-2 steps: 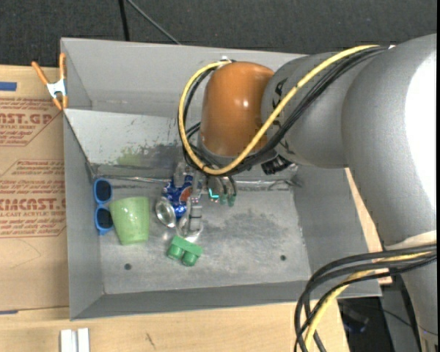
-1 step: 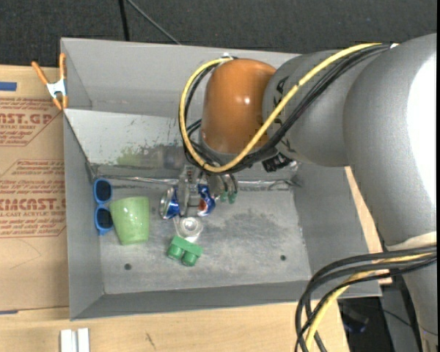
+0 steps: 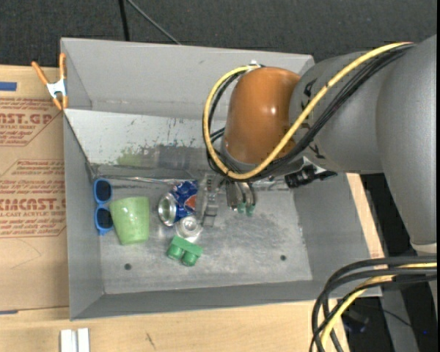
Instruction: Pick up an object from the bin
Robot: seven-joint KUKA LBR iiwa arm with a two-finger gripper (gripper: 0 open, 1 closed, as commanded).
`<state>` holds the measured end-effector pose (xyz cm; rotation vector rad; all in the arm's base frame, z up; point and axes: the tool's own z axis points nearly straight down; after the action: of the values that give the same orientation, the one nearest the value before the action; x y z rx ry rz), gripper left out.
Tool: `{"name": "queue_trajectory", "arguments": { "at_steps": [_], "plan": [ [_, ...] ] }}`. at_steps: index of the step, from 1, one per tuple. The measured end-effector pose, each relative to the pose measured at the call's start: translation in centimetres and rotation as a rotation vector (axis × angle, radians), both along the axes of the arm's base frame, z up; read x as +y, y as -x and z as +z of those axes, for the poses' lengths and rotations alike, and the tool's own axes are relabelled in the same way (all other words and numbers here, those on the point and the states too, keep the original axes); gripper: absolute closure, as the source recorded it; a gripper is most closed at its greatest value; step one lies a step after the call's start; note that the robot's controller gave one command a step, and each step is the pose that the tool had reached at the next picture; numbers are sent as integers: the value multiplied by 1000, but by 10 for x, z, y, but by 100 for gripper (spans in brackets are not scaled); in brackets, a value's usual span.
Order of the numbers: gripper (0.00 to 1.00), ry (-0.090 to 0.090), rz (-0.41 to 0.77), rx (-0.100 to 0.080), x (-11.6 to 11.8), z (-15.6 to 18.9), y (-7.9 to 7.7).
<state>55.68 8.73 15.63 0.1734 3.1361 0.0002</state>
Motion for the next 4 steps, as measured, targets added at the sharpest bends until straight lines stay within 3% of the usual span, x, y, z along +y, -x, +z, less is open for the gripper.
{"name": "queue_trajectory", "arguments": {
  "at_steps": [1,2,3,4],
  "plan": [
    [100,-3,345,-1,68,-26,-5],
    [0,-1,341,-1,66,-25,-6],
    [0,2,297,2,-2,-63,-21],
    [0,-1,253,2,-27,-84,-25]
  ]
}}
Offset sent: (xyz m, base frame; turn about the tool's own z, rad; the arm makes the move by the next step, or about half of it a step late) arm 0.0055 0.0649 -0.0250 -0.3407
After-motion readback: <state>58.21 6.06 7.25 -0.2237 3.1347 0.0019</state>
